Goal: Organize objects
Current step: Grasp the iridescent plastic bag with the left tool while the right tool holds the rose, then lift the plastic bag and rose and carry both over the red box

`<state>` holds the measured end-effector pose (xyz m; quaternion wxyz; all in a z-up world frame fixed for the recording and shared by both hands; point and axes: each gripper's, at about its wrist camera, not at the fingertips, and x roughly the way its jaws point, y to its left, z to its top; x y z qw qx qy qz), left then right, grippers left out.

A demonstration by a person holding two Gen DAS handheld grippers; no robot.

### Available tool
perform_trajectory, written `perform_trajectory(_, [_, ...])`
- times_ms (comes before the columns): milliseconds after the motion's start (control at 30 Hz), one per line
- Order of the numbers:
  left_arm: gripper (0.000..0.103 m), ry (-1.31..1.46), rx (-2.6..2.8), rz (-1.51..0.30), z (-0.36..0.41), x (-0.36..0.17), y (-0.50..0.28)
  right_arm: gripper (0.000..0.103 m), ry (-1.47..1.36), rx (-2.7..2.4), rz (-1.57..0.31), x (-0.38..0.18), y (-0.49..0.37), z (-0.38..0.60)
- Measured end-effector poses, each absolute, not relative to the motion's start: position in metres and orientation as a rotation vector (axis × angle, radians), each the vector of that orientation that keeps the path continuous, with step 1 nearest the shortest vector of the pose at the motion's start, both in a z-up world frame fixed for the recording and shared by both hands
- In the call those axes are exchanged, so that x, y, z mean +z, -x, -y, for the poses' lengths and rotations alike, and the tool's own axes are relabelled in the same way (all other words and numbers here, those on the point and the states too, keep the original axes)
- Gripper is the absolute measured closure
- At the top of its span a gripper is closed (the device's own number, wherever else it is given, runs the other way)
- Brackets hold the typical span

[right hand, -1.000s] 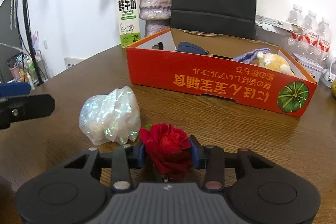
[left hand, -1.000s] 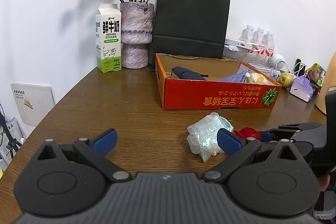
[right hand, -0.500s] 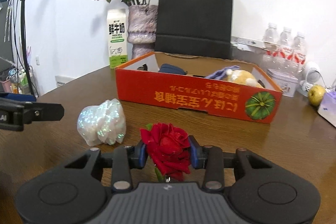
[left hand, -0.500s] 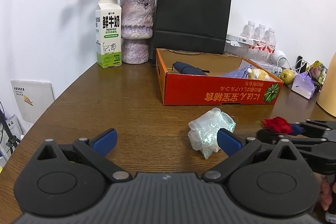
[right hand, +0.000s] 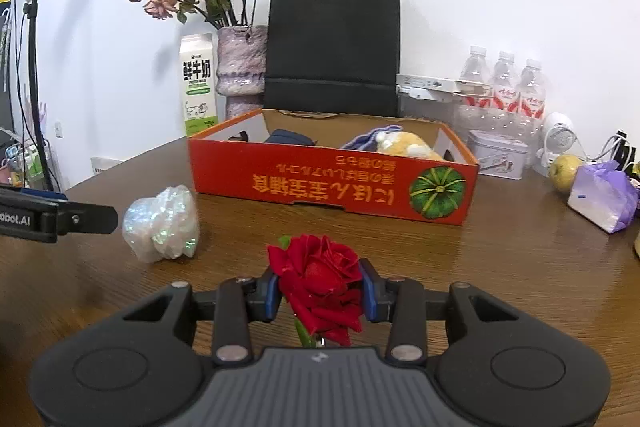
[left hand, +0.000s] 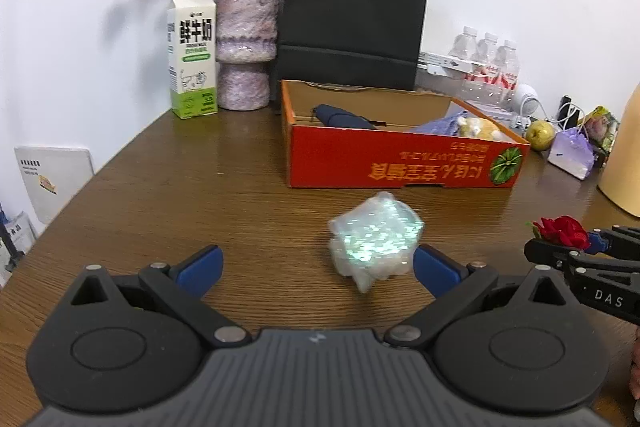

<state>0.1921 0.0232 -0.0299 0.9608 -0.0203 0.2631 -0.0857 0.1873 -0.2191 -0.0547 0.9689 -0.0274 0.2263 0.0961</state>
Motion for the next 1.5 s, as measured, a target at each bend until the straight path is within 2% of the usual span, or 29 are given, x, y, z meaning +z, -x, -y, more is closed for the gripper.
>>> perform_trajectory(633, [0.0, -0.011, -0.12, -0.621, 0.035, -0.052, -0.244, 0.066, 0.055, 0.145, -0.446, -0.054, -0.183, 0.234])
perform_trajectory(700, [0.007, -0.005, -0.116, -0.622, 0.035, -0.052, -0.248, 0.066, 0.05, 0.136, -0.447, -0.054, -0.184, 0.235])
perform_trajectory(767, [0.036, 0.011, -0.135, -0.635, 0.035, -0.053, -0.252, 0.066, 0.049, 0.132, -0.448, -0.055, -0.184, 0.235])
perform_trajectory(833, [0.054, 0.027, -0.161, -0.655, 0.033, -0.055, -0.253, 0.066, 0.051, 0.129, -0.449, -0.055, -0.185, 0.235])
perform_trajectory(867, [0.057, 0.037, -0.17, -0.652, 0.032, -0.055, -0.252, 0.066, 0.051, 0.128, -0.449, -0.055, -0.185, 0.235])
perform_trajectory(1500, [0.057, 0.003, -0.164, -0.529, 0.033, -0.038, -0.212, 0.066, 0.043, 0.093, -0.401, -0.054, -0.183, 0.235])
